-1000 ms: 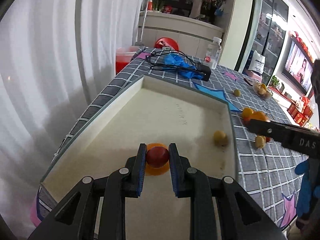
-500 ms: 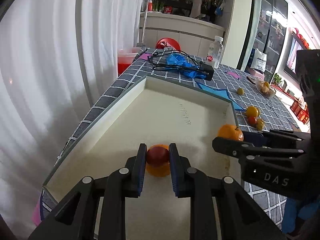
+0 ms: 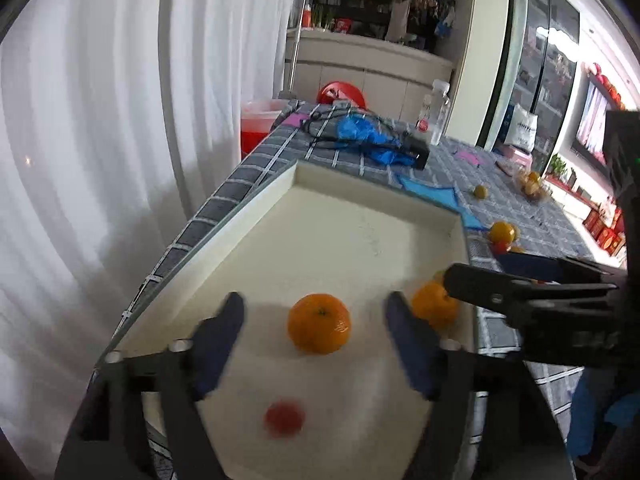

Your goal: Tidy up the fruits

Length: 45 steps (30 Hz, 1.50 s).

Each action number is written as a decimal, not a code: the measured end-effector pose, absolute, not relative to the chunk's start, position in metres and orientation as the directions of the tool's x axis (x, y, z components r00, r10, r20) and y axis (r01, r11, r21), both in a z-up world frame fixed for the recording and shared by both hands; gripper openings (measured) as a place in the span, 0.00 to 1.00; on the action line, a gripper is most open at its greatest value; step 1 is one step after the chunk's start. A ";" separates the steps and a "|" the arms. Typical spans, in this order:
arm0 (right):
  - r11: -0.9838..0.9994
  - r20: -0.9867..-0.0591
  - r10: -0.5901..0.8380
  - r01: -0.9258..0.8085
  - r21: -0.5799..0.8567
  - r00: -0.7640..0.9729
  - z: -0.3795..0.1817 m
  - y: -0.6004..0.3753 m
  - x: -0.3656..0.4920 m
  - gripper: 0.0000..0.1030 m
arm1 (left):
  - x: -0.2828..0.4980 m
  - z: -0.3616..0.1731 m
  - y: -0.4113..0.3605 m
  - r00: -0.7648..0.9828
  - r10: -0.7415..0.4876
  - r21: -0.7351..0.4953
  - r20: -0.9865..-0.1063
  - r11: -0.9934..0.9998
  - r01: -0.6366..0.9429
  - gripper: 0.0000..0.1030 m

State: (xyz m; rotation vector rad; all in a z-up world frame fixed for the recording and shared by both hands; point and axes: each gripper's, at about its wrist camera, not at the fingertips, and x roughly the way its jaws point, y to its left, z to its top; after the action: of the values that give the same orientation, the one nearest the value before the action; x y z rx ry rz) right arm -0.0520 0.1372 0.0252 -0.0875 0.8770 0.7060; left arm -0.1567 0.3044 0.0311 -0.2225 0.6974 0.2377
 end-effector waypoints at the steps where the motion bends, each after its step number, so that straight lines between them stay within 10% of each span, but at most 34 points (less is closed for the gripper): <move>1: 0.779 -0.716 0.539 -0.587 0.221 0.445 0.029 0.128 -0.051 0.99 | -0.158 0.034 0.302 0.748 0.139 -0.122 -0.649 0.951 -0.283 0.76; 17: 0.930 -0.726 0.354 -0.143 0.338 0.589 0.007 -0.070 -0.024 0.99 | -0.145 0.047 0.156 0.761 -0.006 0.042 -0.649 0.998 0.044 0.84; 24: 0.951 -0.720 0.167 0.082 0.297 0.673 -0.011 -0.153 -0.033 0.99 | -0.122 0.034 0.139 0.685 -0.120 -0.065 -0.718 0.992 0.106 0.84; 45: 0.959 -0.705 0.205 0.004 0.284 0.679 -0.028 -0.151 -0.033 1.00 | -0.084 -0.002 0.157 0.596 -0.038 -0.076 -0.802 0.996 -0.039 0.84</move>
State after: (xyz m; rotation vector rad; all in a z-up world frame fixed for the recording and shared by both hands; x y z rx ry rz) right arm -0.0333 -0.1512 -0.0277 0.2728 0.8198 0.1144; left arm -0.0836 0.1573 -0.0021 -0.0884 0.9329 0.0006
